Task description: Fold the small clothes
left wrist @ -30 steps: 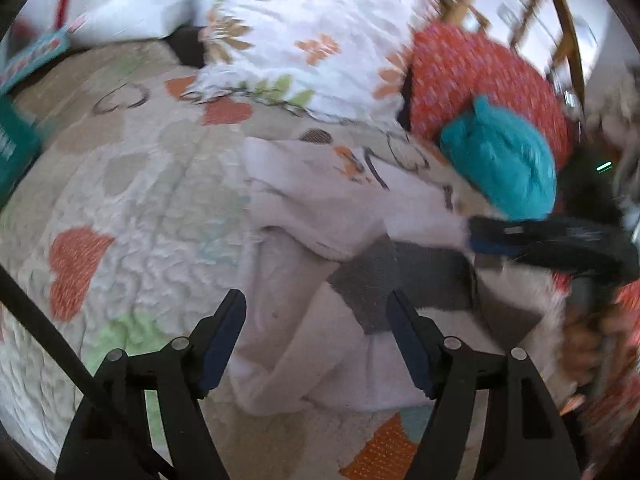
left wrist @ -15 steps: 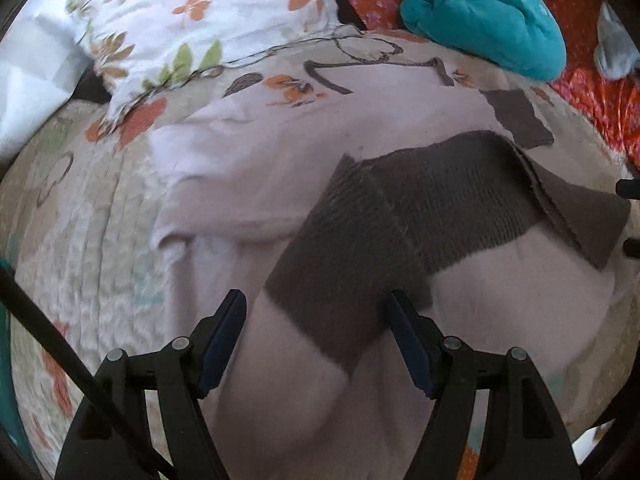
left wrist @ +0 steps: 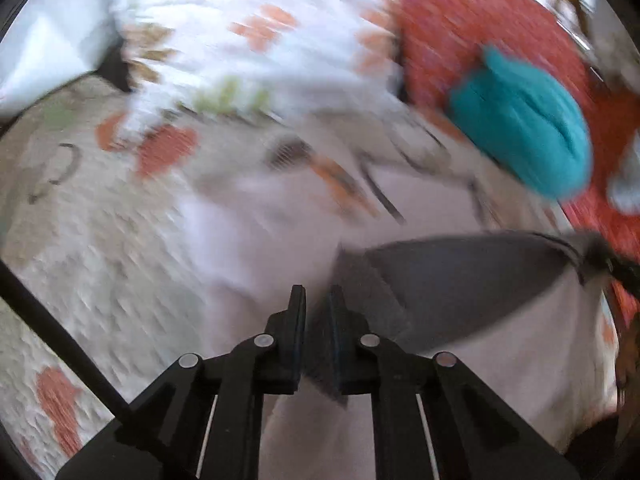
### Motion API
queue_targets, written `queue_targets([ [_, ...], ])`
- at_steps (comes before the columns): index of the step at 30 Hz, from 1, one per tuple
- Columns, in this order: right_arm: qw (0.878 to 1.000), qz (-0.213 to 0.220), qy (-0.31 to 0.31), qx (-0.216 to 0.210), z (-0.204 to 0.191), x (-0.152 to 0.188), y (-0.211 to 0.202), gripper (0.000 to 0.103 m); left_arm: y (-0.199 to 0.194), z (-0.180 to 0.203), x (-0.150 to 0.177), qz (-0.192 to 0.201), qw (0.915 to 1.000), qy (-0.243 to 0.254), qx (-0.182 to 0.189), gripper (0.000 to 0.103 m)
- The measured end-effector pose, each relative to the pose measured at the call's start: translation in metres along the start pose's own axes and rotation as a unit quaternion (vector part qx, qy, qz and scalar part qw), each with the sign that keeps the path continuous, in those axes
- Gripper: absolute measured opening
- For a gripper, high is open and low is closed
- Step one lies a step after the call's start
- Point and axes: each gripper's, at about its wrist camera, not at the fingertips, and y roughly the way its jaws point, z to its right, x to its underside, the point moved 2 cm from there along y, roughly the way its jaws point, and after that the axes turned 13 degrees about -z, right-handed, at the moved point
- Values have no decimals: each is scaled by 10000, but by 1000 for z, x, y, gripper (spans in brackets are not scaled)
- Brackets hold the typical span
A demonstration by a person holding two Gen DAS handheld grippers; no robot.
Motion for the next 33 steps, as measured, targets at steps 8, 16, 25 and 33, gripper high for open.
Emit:
queue_targets([
  [8,9852,-894,1334,592,78,-9,75,58,24,-33,-36,-106,9956,-929,-35,50],
  [16,9839,-28,1477,1008,76,-13,28,62,3,-11,4,-223,9992,-170,-279,65],
  [25,9998,-120,-133,93,-75,2,39,35,-26,-62,43,-360,9921,-583,-1054,71],
  [33,9866,-1157,-1147,78,-203,-27,164,27,-61,-123,42,36,9795,-2013,99,72],
])
